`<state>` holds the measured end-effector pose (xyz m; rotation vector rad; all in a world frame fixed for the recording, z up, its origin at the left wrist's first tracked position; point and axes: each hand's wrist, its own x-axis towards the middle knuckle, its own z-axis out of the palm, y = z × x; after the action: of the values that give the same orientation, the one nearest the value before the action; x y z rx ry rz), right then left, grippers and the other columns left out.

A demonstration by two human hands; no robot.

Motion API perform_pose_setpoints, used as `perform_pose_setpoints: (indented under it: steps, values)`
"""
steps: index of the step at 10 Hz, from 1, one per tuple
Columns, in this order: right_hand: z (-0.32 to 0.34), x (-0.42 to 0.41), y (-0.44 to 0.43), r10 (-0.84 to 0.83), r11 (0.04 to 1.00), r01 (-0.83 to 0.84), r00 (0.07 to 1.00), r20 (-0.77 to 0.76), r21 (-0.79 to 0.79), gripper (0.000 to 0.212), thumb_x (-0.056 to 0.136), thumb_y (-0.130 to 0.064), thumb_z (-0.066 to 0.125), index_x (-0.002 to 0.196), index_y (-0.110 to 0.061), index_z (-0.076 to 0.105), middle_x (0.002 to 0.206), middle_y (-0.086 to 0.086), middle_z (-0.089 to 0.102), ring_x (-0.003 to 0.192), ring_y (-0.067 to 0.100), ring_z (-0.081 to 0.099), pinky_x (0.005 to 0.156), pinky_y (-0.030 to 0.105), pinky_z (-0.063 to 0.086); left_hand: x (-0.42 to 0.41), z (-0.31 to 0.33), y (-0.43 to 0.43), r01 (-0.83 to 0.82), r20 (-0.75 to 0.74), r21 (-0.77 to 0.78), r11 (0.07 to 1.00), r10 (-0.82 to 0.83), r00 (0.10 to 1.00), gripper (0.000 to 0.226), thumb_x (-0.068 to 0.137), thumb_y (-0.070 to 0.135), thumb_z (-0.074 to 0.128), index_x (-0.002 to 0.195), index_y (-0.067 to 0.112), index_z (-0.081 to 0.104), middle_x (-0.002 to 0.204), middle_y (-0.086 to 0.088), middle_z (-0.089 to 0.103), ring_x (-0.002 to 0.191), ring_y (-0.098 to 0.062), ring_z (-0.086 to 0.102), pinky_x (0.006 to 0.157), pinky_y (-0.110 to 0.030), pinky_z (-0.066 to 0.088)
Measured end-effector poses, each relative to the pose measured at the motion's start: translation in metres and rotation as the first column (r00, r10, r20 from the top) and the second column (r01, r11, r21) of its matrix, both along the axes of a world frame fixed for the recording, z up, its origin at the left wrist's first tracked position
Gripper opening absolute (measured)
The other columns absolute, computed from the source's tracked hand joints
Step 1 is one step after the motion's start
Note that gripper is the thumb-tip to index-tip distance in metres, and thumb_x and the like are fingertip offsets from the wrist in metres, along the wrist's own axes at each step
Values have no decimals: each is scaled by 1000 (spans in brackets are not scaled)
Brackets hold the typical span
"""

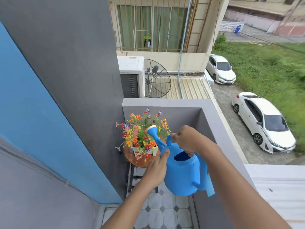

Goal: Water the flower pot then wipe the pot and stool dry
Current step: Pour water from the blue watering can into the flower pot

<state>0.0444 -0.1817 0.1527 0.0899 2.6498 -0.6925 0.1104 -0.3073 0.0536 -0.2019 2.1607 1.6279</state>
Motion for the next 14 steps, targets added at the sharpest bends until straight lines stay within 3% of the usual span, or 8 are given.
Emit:
perform_pose_setpoints:
  steps: [2, 4, 5, 7, 8, 10, 12, 14]
  values:
    - [-1, -15, 18, -97, 995, 97, 995, 3, 33, 32, 102, -32, 45, 92, -4, 54, 69, 7, 52, 54, 18, 48, 48, 26, 39, -26, 0, 12, 121, -25, 24, 992, -120, 992, 44, 92, 65, 23, 105, 39, 56, 97, 13, 63, 89, 4, 55, 82, -29, 42]
    - [1, -28, 22, -138, 990, 138, 990, 3, 5, 39, 103, -35, 44, 97, 0, 61, 72, 10, 58, 53, 18, 52, 47, 27, 41, -52, -7, 10, 165, -18, 95, 982, -164, 986, 56, 85, 74, 28, 114, 38, 60, 107, 6, 71, 101, -12, 66, 94, -47, 50]
    - [-4, -32, 24, -205, 970, 211, 977, 62, -121, 40, 101, -34, 47, 103, 0, 67, 68, 9, 59, 48, 17, 51, 45, 25, 42, -62, -12, 9, 136, -33, 95, 986, -134, 990, 55, 84, 72, 31, 115, 35, 58, 103, 5, 71, 97, -14, 67, 90, -49, 52]
    - [-29, -18, 24, -424, 794, 472, 882, 208, -382, 35, 96, -27, 40, 97, 3, 58, 63, 9, 52, 38, 20, 42, 49, 30, 40, -83, -21, 6, 192, -56, -13, 981, -193, 980, 53, 81, 73, 32, 111, 35, 54, 100, 1, 68, 92, -16, 66, 83, -45, 54]
    - [-41, -12, 28, -494, 672, 547, 833, 248, -500, 34, 94, -33, 42, 97, -2, 55, 68, 9, 49, 39, 20, 38, 52, 32, 37, -99, -25, 11, 270, -96, -68, 960, -276, 956, 50, 88, 67, 33, 107, 27, 55, 95, 2, 65, 86, -13, 64, 66, -30, 50]
    - [-58, 6, 52, -693, 312, 633, 662, 285, -709, 41, 100, -48, 46, 85, -11, 49, 69, 7, 43, 45, 18, 39, 48, 29, 36, -129, -34, 55, 402, -196, -221, 888, -445, 874, 54, 86, 72, 32, 107, 32, 60, 93, 6, 69, 89, -14, 64, 74, -32, 51]
    - [-79, 15, 106, -863, -61, 631, 357, 358, -774, 34, 106, -37, 39, 91, -9, 51, 62, 4, 45, 42, 16, 43, 47, 29, 39, -137, -39, 145, 512, -192, -219, 831, -551, 812, 44, 91, 58, 40, 103, 22, 62, 93, 1, 67, 88, -17, 61, 64, -22, 41]
    - [-96, 15, 165, -889, -318, 533, 120, 442, -784, 30, 108, -33, 36, 96, -10, 51, 63, 2, 43, 46, 13, 41, 48, 28, 34, -140, -67, 229, 637, -166, -197, 746, -665, 728, 42, 92, 57, 38, 87, 24, 63, 80, 5, 65, 79, -15, 59, 63, -25, 38]
